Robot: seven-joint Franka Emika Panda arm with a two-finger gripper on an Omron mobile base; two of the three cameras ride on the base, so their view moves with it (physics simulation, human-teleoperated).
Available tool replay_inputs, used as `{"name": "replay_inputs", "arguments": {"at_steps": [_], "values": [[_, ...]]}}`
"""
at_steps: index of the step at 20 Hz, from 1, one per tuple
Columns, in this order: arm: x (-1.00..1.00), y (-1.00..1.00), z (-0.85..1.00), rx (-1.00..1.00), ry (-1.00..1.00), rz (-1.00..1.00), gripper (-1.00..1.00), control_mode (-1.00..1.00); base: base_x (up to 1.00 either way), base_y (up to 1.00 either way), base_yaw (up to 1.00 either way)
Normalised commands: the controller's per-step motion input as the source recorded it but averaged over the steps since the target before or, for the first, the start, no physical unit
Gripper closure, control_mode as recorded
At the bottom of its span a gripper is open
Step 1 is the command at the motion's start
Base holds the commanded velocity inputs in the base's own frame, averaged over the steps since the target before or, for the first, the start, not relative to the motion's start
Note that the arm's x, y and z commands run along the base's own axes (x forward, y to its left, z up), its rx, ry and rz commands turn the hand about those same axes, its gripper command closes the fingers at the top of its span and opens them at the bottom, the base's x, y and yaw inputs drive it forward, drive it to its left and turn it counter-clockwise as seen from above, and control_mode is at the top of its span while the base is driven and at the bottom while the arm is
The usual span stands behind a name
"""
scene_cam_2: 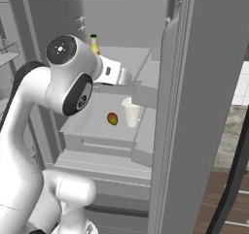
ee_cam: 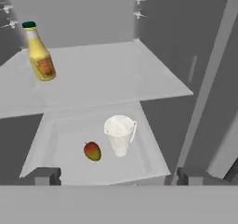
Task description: Place the mustard and condiment bottle from the counter to the top shelf of the fridge. If the existing items in the fridge are on the top shelf, move them to other shelves.
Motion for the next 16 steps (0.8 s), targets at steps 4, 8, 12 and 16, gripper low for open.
{"name": "replay_inputs", "arguments": {"at_steps": [4, 8, 12, 16], "values": [[-1.0, -0.11, -0.18, 0.0, 0.09, -0.01, -1.0, -1.0, 0.0, 0.0, 0.0], [-1.0, 0.17, -0.46, -0.06, 0.01, 0.01, -1.0, -1.0, 0.0, 0.0, 0.0], [-1.0, 0.55, -0.3, -0.09, 0.0, 0.14, -1.0, -1.0, 0.0, 0.0, 0.0], [-1.0, 0.57, -0.14, -0.06, 0.0, 0.27, -1.0, -1.0, 0.0, 0.0, 0.0]]}}
